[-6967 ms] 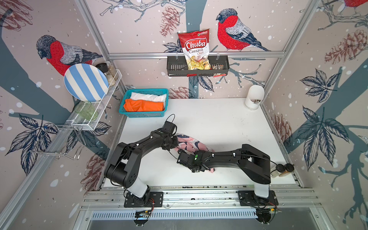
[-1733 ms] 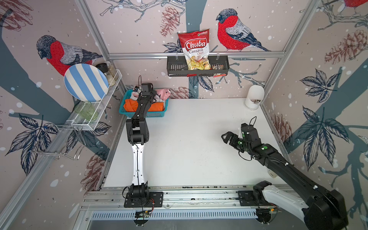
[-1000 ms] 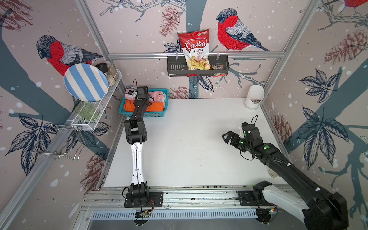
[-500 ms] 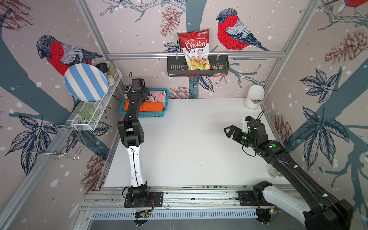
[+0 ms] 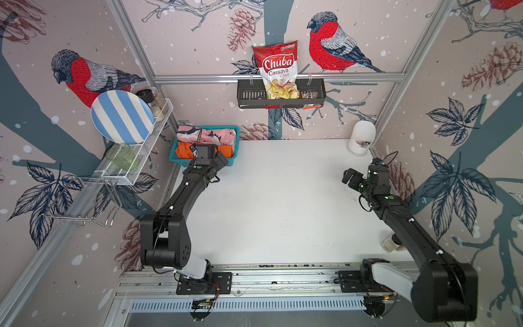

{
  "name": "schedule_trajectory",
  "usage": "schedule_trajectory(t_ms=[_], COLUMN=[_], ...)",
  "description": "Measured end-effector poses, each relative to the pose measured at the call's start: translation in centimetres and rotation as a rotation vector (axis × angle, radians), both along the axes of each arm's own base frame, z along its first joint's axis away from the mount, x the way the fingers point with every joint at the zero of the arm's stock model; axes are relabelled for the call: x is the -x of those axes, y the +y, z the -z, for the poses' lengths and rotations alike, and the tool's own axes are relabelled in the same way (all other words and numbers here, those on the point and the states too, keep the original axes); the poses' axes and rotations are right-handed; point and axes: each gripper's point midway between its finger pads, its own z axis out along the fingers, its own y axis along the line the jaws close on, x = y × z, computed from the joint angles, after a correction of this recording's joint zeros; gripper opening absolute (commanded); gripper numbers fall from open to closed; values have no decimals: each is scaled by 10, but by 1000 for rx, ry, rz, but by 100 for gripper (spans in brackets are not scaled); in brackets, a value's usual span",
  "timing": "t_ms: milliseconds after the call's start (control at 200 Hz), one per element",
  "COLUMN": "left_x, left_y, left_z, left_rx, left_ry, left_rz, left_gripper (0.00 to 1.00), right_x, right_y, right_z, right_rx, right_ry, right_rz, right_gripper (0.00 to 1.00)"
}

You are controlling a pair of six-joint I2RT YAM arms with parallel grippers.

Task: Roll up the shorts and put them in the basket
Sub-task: Reset both arms

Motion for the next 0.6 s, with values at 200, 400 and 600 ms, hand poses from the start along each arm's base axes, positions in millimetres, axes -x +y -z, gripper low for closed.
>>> schedule_trajectory(t_ms=[200, 400, 600], left_x=[56, 60, 46], left_y=[31, 52, 61], left_z=[61, 59, 72], left_rx=[-182, -321, -406], left_ry=[67, -33, -120], left_rz=[-59, -82, 5], left_gripper=[97, 96, 95], right_x=[11, -2, -13], right_y=[-15, -7, -13], right_z=[39, 72, 59], right_rx=[215, 302, 361], right_ry=[-93, -138, -237], right_rz=[6, -21, -6], right_gripper=[100, 100, 100])
